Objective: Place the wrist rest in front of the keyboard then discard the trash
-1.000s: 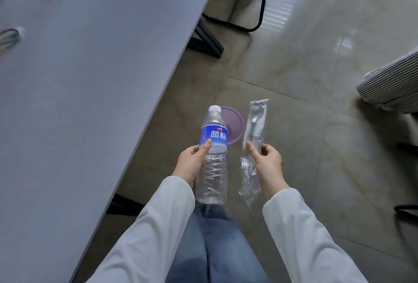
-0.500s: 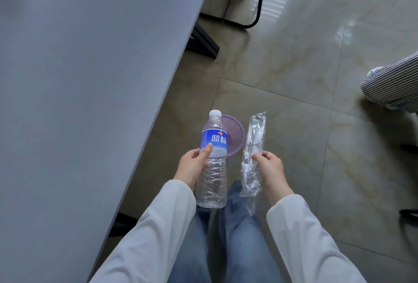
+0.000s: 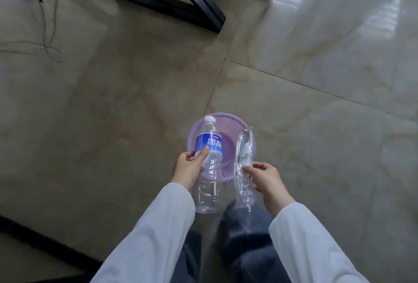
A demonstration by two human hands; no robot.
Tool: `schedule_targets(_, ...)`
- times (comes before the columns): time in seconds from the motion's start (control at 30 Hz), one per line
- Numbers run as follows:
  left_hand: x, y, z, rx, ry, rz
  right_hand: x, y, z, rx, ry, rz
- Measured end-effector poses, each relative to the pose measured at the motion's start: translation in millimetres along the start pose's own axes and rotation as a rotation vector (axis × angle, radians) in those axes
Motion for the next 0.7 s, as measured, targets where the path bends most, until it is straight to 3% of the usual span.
schedule_targets(0.3,-22.7,122.7,29.6,0.02,0.096,-0.007,-35.2,113.8,-29.1,0.014,-0.085,0.052)
schedule_targets(0.5,-13.2,127.0,30.9,-0.015,0.155,-0.074,-39.8,121.3,-27.6,-0.007,-0.059,0.049)
schedule_targets(0.7,-13.7,99.4,17.0,-0.082,0.122,-0.047,-34.7,87.6,-11.4,0.089,-0.058,0.077)
Point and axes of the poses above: each hand's wrist, its own y-axis towards the middle knuckle, its own x-axis out of the back of the hand, z = x × y, the point moved 7 cm from there along y, towards the middle knuckle, and after that the axes turned 6 degrees about x, right-handed, at the moved point
